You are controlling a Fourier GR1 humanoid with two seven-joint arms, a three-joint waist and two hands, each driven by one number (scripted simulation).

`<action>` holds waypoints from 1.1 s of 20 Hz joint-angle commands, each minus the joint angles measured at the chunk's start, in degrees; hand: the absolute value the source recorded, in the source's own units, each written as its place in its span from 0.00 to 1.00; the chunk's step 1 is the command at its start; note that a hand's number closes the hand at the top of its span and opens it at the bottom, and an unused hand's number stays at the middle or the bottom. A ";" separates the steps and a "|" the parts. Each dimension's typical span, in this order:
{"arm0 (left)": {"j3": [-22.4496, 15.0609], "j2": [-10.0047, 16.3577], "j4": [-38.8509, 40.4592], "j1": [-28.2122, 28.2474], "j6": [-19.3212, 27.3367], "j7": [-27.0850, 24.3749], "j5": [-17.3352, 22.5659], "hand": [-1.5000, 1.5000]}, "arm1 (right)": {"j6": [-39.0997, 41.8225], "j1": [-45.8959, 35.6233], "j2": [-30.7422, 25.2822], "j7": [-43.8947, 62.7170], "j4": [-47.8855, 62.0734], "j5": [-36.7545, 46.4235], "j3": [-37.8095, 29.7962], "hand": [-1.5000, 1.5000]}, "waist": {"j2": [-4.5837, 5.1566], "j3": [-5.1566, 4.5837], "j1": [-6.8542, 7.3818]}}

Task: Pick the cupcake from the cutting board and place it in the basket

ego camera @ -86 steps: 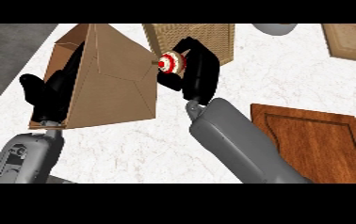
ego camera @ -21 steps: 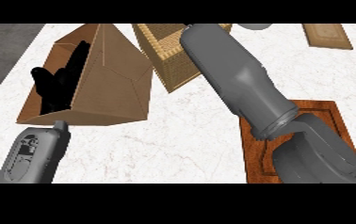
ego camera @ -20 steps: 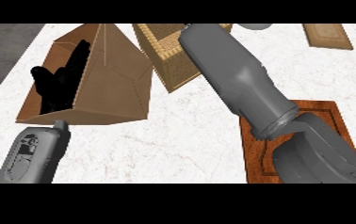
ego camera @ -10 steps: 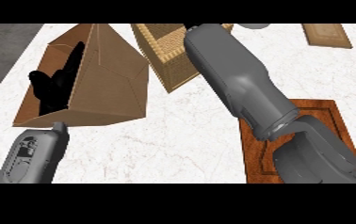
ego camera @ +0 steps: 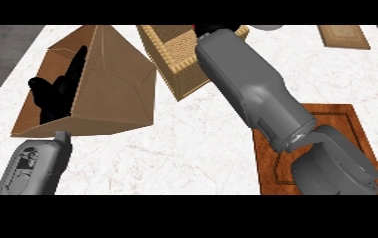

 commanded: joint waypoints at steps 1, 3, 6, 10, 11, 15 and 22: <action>0.87 -0.15 0.77 0.08 0.42 0.16 0.15 0.50 | 2.85 1.05 0.36 7.84 -0.93 -0.45 1.20 1.00 | 0.15 -0.21 -0.44; -1.01 -2.47 0.25 1.29 1.23 -1.06 -0.72 0.50 | 3.31 2.84 0.36 8.90 -1.81 -0.54 2.29 1.00 | 0.20 -0.23 -0.08; 1.59 0.68 0.17 0.67 -1.30 0.36 1.16 0.50 | 4.66 4.24 0.35 8.42 -2.59 -1.09 2.94 1.00 | -0.05 -0.19 -0.90; 0.86 -0.44 0.59 -0.49 -0.19 1.02 0.02 0.50 | 6.29 3.72 0.34 9.94 -5.00 -1.73 4.09 1.00 | -0.22 -0.17 -1.44; 1.44 -0.11 1.69 3.20 -1.37 -2.65 0.45 0.50 | 7.64 3.32 0.34 10.64 -4.88 -2.22 3.90 1.00 | -0.27 -0.22 -1.33; 1.94 -0.58 2.82 -0.41 -0.40 -0.71 0.26 0.50 | 5.73 6.22 0.33 6.69 -2.89 -3.14 3.61 1.00 | 0.13 -0.18 -1.97; 2.17 -0.42 1.26 0.95 -0.16 -0.52 -0.23 0.50 | 5.02 6.25 0.31 7.18 -3.12 -6.15 2.01 1.00 | 0.16 -0.17 -1.33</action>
